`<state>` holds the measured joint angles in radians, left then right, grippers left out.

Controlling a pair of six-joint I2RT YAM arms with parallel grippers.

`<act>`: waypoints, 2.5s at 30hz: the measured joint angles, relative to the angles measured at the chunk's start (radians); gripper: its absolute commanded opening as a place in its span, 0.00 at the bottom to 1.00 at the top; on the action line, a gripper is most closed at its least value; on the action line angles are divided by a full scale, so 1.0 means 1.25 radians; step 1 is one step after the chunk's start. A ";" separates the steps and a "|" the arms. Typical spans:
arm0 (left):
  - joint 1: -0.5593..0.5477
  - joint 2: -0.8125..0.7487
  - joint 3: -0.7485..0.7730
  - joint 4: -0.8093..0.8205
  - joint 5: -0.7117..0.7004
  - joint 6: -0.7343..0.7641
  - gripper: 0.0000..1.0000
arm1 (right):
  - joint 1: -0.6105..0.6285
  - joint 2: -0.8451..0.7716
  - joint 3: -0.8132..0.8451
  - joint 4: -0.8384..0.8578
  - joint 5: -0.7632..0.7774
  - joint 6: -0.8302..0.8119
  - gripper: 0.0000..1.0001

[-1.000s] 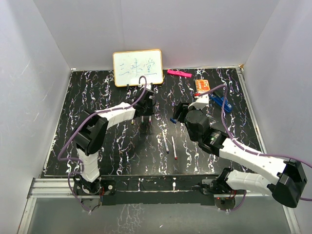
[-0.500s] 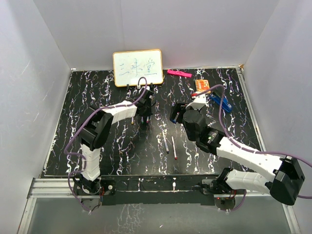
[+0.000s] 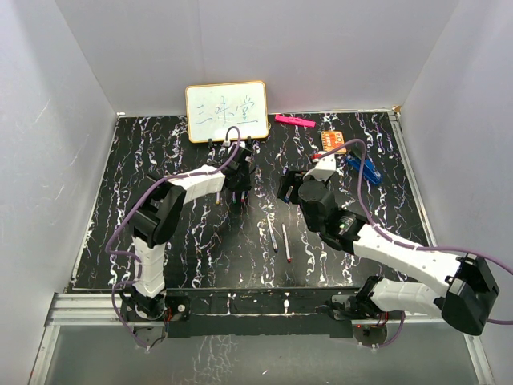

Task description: Insert the pens into the pen caps

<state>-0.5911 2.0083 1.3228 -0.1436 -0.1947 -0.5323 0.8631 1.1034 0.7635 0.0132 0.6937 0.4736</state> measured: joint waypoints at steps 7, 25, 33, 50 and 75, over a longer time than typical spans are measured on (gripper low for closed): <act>0.000 -0.039 -0.003 0.000 0.015 -0.002 0.34 | 0.000 0.029 0.000 -0.025 -0.002 -0.001 0.57; 0.000 -0.427 -0.268 0.048 0.019 -0.009 0.34 | 0.000 0.208 -0.007 -0.142 -0.213 0.015 0.36; 0.000 -0.476 -0.369 0.074 0.066 -0.008 0.33 | 0.005 0.280 -0.005 -0.134 -0.284 0.025 0.35; -0.007 -0.519 -0.432 0.092 0.135 0.010 0.33 | 0.020 0.415 0.061 -0.138 -0.319 0.024 0.35; -0.007 -0.527 -0.448 0.114 0.148 0.025 0.34 | 0.027 0.464 0.120 -0.197 -0.295 0.042 0.00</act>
<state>-0.5995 1.3491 0.7624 -0.0006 -0.0097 -0.5007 0.8967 1.6840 0.9131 -0.2325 0.3248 0.5255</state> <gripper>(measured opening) 0.337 0.050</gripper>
